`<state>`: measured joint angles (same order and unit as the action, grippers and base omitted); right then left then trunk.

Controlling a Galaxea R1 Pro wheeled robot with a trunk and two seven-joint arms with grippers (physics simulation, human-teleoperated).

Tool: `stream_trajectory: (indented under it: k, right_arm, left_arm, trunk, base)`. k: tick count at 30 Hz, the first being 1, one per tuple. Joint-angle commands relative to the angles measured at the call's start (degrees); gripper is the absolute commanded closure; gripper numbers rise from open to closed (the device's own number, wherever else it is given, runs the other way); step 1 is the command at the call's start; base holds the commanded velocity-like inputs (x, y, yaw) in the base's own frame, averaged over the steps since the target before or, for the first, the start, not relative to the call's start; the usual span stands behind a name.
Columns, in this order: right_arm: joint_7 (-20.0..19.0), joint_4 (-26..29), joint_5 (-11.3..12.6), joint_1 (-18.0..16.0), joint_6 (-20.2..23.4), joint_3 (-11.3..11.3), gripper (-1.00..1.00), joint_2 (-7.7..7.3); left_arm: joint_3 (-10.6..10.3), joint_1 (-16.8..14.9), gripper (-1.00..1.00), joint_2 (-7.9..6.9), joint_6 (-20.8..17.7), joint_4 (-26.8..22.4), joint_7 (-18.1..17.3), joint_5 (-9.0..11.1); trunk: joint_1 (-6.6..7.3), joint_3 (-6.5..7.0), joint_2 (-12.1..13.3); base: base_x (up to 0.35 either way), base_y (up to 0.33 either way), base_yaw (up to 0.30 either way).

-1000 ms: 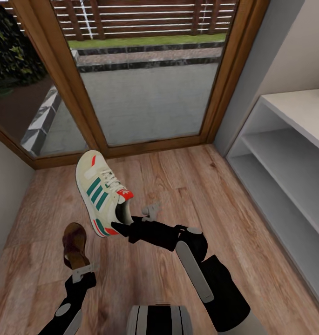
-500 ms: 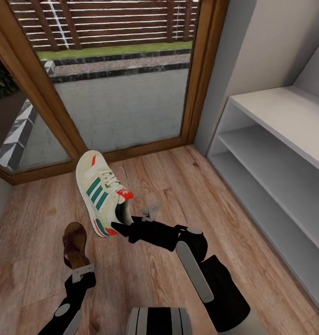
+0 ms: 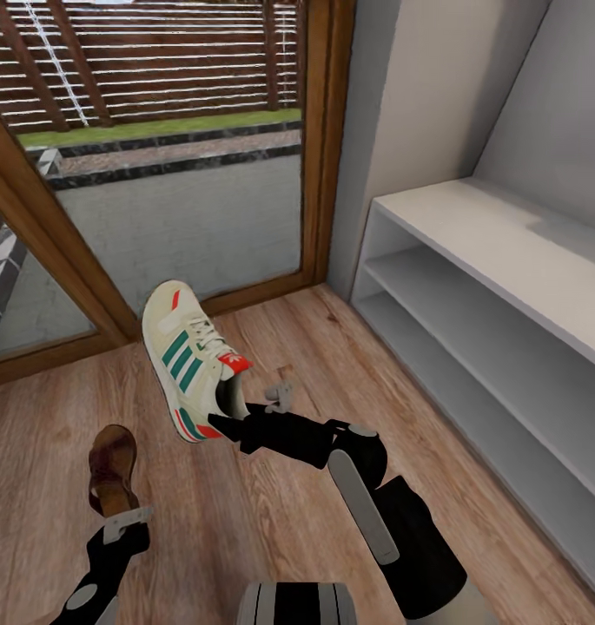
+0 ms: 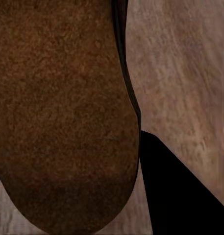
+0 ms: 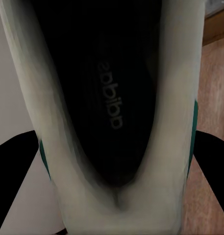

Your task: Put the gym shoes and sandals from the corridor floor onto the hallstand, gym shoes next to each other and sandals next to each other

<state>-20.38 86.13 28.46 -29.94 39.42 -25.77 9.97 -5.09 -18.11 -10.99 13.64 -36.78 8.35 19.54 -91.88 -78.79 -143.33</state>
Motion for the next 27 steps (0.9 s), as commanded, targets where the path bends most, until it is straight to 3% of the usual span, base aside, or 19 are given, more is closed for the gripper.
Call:
stream_trajectory:
  k: [1, 8, 12, 17, 27]
  right_arm:
    - [-0.1, 0.0, 0.1, 0.0, 0.3, 0.1, 1.00, 0.03]
    - [0.1, 0.0, -0.2, 0.0, 0.3, 0.1, 1.00, 0.03]
    - [0.1, 0.0, -0.2, 0.0, 0.3, 0.1, 1.00, 0.03]
    - [0.1, 0.0, -0.2, 0.0, 0.3, 0.1, 1.00, 0.03]
    - [0.0, 0.1, -0.2, 0.0, 0.3, 0.1, 1.00, 0.03]
  left_arm:
    - [-0.5, 0.0, 1.00, -0.08, 0.2, 0.0, 0.4, 0.3]
    - [-0.5, 0.2, 1.00, 0.19, 0.3, -0.7, -2.2, 0.2]
    - [-0.5, 0.2, 1.00, -0.06, 0.3, -0.7, -2.7, 0.2]
    - [-0.4, 0.2, 1.00, -0.16, 0.2, -0.3, -5.7, 0.1]
    - [-0.4, 0.3, 1.00, -0.11, 0.2, 0.0, -6.2, 0.1]
  trunk:
    - [0.03, 0.21, 0.0]
    - [0.23, 1.90, 0.1]
    - [1.11, 2.69, 1.7]
    - [2.21, 3.64, 3.7]
    - [4.40, 5.45, 7.7]
  base:
    - [0.000, 0.000, -0.257]
    - [0.000, 0.000, -0.257]
    - [0.000, 0.000, -0.257]
    - [0.000, 0.000, -0.257]
    - [0.000, 0.000, -0.203]
